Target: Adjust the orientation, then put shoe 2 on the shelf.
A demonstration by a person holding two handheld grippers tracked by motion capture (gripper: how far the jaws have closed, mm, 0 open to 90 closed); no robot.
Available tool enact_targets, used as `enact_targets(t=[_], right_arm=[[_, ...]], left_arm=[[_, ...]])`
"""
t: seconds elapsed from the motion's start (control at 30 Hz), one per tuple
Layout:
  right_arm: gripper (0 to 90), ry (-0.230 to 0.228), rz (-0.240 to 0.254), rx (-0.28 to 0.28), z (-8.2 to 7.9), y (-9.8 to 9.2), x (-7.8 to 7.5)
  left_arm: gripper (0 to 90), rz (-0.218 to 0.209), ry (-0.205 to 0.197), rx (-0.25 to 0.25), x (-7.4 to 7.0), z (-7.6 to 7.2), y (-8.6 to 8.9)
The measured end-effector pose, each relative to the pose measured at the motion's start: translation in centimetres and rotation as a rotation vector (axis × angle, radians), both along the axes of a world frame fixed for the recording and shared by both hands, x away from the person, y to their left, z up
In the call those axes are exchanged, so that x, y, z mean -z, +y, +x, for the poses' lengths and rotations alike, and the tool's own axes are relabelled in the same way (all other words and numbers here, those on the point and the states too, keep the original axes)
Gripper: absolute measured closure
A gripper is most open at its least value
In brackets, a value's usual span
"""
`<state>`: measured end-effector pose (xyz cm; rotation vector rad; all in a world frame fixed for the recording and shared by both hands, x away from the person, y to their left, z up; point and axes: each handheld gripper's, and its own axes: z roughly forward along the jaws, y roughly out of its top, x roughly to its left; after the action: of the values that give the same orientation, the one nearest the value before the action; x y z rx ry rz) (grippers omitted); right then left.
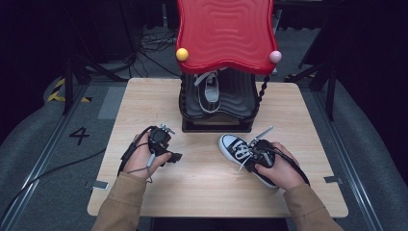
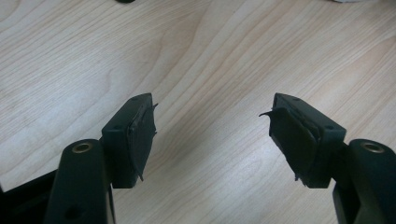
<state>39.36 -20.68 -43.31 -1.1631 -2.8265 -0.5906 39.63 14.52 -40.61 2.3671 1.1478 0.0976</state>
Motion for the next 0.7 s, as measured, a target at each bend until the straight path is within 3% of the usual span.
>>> enact_targets(t=[0.1, 0.4, 0.7], right_arm=[[82.4, -0.021, -0.021, -0.004, -0.2, 0.3, -0.2], [87.0, -0.072, -0.018, 0.051, -0.7, 1.3, -0.9], [87.2, -0.076, 0.019, 0.055, -1.3, 1.1, -2.5]], left_arm=[[32.0, -0.002, -0.008, -0.008, -0.2, 0.2, 0.0], [32.1, -0.020, -0.018, -0.020, -0.5, 0.4, 1.0], [32.1, -0.029, -0.006, -0.040, -0.3, 0.5, 1.7]])
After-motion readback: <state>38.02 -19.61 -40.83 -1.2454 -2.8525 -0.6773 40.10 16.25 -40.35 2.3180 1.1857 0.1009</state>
